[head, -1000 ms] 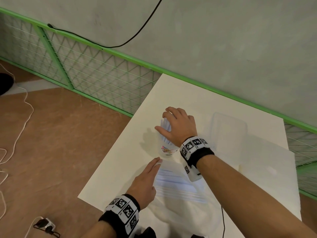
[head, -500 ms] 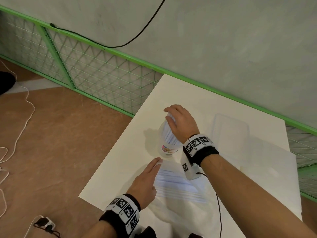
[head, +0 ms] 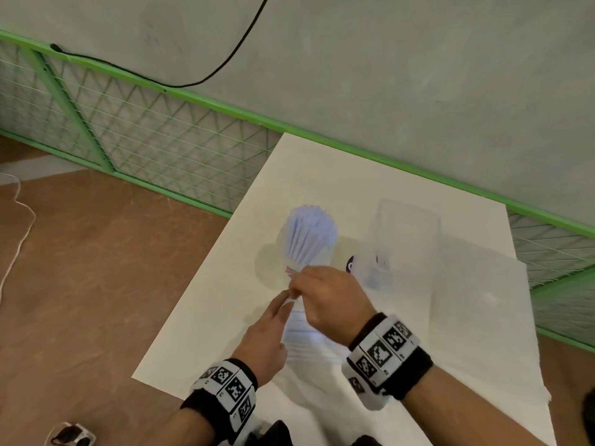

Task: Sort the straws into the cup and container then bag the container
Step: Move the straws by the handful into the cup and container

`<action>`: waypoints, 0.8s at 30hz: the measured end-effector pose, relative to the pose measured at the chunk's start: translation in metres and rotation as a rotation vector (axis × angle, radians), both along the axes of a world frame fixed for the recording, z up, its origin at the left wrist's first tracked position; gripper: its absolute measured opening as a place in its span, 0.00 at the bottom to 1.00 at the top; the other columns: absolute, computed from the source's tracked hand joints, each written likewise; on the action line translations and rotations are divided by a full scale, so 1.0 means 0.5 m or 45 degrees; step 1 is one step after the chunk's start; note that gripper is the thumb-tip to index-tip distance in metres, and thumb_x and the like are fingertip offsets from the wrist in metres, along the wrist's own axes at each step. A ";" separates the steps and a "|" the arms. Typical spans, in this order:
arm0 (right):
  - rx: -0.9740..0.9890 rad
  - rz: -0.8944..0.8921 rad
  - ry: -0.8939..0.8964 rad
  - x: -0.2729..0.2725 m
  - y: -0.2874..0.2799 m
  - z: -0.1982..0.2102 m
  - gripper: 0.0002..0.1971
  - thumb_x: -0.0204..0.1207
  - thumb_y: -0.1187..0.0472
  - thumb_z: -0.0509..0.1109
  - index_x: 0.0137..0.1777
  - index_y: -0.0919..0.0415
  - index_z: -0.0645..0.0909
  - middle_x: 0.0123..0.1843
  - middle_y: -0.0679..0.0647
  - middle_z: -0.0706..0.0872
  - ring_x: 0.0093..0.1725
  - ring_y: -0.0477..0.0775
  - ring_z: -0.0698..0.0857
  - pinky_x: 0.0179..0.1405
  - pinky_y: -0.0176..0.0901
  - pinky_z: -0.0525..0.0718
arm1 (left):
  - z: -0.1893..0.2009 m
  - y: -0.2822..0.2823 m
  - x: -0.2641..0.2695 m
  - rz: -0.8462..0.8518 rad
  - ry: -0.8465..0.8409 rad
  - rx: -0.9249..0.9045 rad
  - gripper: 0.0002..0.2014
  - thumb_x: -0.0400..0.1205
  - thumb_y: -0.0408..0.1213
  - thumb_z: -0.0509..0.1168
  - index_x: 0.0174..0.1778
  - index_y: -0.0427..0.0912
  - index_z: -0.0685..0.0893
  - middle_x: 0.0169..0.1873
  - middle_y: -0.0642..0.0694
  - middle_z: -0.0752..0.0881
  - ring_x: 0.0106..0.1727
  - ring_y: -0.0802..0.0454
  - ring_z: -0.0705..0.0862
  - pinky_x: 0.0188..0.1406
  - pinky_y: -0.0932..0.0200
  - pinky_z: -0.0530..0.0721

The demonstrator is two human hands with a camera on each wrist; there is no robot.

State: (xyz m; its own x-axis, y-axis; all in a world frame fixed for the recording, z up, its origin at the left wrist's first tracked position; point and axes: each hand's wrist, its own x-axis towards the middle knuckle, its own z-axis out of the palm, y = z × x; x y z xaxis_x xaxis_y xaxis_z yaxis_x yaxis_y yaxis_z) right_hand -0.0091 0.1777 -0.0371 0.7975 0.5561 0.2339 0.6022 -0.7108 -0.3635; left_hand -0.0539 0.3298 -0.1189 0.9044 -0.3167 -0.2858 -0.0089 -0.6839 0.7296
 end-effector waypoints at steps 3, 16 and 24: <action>-0.317 -0.023 0.422 -0.074 -0.015 -0.054 0.17 0.75 0.61 0.50 0.53 0.54 0.81 0.49 0.54 0.86 0.46 0.61 0.85 0.38 0.55 0.84 | -0.006 -0.003 -0.001 -0.029 -0.015 -0.065 0.45 0.75 0.20 0.59 0.84 0.57 0.52 0.83 0.67 0.46 0.74 0.60 0.72 0.64 0.73 0.69; -0.734 -0.360 0.432 -0.147 -0.057 -0.287 0.22 0.51 0.56 0.86 0.48 0.54 0.89 0.45 0.49 0.89 0.41 0.55 0.88 0.32 0.47 0.86 | -0.025 -0.026 -0.018 -0.131 -0.108 -0.089 0.46 0.72 0.19 0.59 0.84 0.55 0.53 0.82 0.66 0.47 0.78 0.70 0.58 0.72 0.76 0.58; -0.703 -0.410 0.530 -0.129 -0.035 -0.273 0.16 0.77 0.67 0.63 0.64 0.61 0.79 0.63 0.58 0.82 0.62 0.64 0.82 0.58 0.56 0.80 | -0.026 -0.014 -0.036 -0.095 -0.130 -0.096 0.46 0.71 0.18 0.58 0.83 0.57 0.55 0.81 0.69 0.48 0.75 0.72 0.60 0.72 0.73 0.65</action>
State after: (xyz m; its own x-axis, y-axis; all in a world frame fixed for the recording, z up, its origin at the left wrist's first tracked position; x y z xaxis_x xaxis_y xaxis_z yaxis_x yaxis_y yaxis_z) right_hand -0.0737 0.1603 -0.1735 0.9018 0.2300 -0.3659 0.2254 -0.9727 -0.0559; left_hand -0.0718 0.3228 -0.1317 0.9007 -0.4012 -0.1666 -0.1341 -0.6216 0.7718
